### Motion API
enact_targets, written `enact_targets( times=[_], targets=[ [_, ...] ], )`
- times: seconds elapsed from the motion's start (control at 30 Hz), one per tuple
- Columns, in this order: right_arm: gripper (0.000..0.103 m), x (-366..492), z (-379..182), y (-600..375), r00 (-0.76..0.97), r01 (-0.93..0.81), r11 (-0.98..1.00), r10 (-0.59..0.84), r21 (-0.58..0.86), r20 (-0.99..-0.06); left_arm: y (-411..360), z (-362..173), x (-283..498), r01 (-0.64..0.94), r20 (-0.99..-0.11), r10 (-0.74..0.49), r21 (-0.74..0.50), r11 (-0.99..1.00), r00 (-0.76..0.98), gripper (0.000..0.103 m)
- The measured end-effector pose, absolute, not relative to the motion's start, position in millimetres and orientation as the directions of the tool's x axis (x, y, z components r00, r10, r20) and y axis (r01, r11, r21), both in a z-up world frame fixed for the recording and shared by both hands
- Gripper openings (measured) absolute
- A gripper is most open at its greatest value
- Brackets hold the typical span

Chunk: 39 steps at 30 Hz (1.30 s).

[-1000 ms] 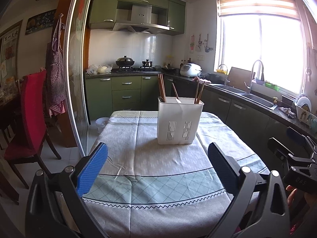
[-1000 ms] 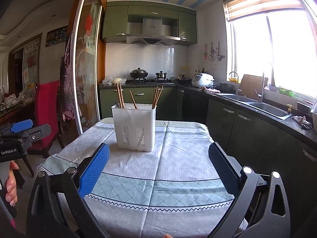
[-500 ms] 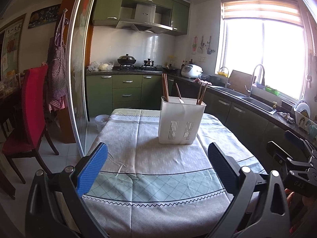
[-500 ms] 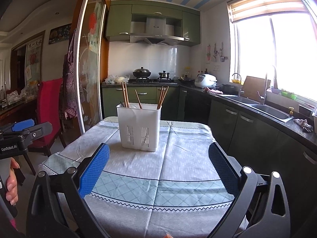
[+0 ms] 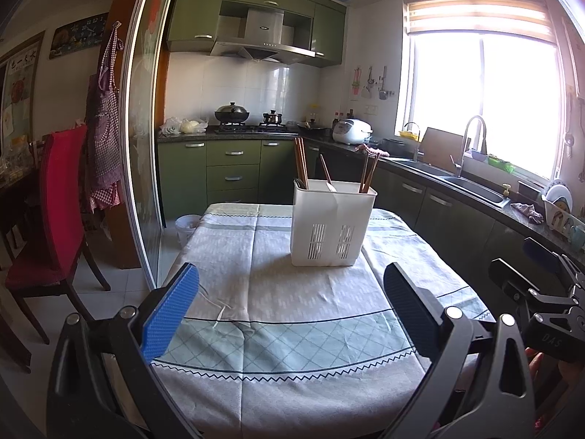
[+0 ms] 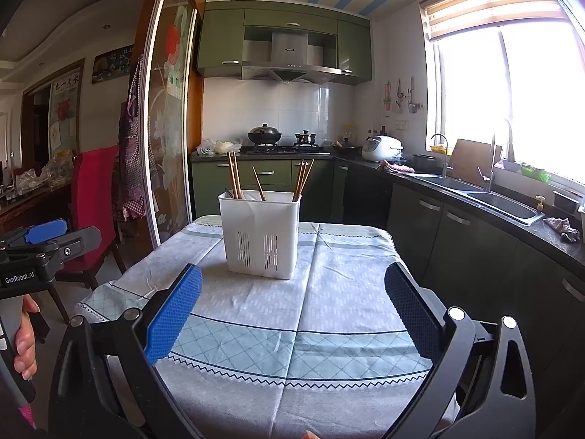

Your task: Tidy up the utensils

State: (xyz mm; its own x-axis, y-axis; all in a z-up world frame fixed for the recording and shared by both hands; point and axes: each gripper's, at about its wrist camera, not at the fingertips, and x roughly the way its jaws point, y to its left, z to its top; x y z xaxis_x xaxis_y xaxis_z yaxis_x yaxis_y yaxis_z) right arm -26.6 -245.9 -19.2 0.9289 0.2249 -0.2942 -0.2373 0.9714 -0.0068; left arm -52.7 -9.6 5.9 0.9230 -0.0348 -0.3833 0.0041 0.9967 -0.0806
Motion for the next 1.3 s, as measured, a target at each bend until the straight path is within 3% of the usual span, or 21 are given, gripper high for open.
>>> enact_targets(
  times=[1.3],
  targets=[
    [0.099,-25.0,-21.7,-245.8,0.926,-0.245,0.97,0.231,-0.01,-0.297,-11.0,5.0,-48.3,-0.001,-0.404,-0.036,-0.089,0.996,0.914,0.096]
  ],
)
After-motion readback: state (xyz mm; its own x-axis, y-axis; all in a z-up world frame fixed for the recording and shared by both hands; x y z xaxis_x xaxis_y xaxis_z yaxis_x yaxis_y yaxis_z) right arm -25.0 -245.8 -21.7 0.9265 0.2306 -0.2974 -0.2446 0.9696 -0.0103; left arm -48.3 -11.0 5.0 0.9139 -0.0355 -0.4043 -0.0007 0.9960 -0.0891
